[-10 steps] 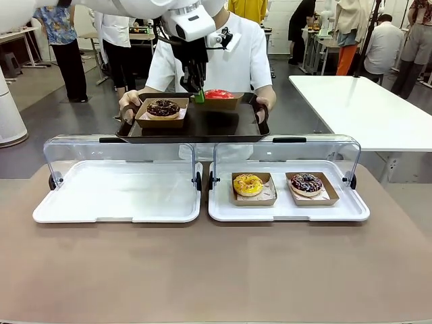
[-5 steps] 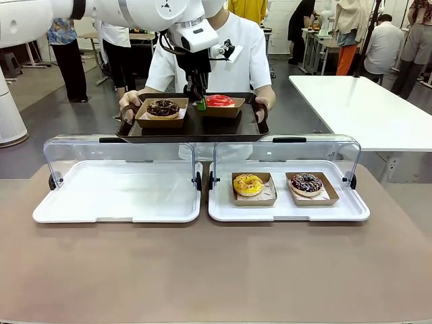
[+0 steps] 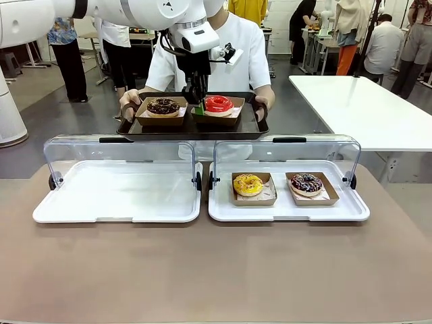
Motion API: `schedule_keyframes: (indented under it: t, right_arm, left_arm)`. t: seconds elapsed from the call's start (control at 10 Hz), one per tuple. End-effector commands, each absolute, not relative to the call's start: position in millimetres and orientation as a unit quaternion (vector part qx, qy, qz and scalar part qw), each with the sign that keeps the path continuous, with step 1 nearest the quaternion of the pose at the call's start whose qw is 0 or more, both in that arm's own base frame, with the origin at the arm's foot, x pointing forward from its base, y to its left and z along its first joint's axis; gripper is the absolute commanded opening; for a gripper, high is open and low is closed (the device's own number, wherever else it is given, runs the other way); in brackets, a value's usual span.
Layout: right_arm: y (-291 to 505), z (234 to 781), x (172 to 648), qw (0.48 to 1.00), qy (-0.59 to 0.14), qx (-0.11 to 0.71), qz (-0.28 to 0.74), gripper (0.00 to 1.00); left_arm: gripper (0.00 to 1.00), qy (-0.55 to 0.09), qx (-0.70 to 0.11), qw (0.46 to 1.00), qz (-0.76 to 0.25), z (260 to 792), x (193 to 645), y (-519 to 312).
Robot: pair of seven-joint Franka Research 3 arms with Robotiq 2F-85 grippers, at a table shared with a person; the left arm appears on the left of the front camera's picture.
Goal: Provide the desired donut to the person.
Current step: Place the picked Paper togo box onto the Handle tray extended by the person.
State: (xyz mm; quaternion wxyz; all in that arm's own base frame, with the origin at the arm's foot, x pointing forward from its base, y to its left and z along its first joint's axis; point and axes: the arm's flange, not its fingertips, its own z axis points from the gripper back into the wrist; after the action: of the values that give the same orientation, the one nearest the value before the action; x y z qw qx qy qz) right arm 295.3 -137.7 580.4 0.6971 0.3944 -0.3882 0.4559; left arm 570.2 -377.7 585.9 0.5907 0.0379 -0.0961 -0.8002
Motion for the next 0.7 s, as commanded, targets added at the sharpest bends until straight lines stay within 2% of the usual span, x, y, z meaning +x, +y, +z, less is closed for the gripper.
schedule_keyframes:
  t: [0.0, 0.2, 0.3, 0.4, 0.6]
  right_arm:
    - [-137.8, 579.9, 296.2, 0.692, -0.392, 0.398, 0.458, 1.00]
    - [-137.8, 579.9, 296.2, 0.692, -0.392, 0.398, 0.458, 1.00]
    - [-137.8, 579.9, 296.2, 0.692, -0.392, 0.398, 0.458, 1.00]
    - [-137.8, 579.9, 296.2, 0.692, -0.392, 0.398, 0.458, 1.00]
    - [-137.8, 579.9, 296.2, 0.692, -0.392, 0.398, 0.458, 1.00]
  left_arm:
    - [1.00, -0.086, 0.051, 0.591, -0.800, 595.2, 576.9, -385.2]
    - [1.00, -0.084, 0.052, 0.586, -0.804, 596.0, 574.1, -385.4]
    - [0.92, -0.083, 0.050, 0.585, -0.805, 596.6, 574.2, -385.0]
    - [1.00, -0.081, 0.042, 0.585, -0.806, 597.0, 574.5, -384.6]
    - [1.00, -0.079, 0.040, 0.582, -0.808, 597.7, 573.1, -384.6]
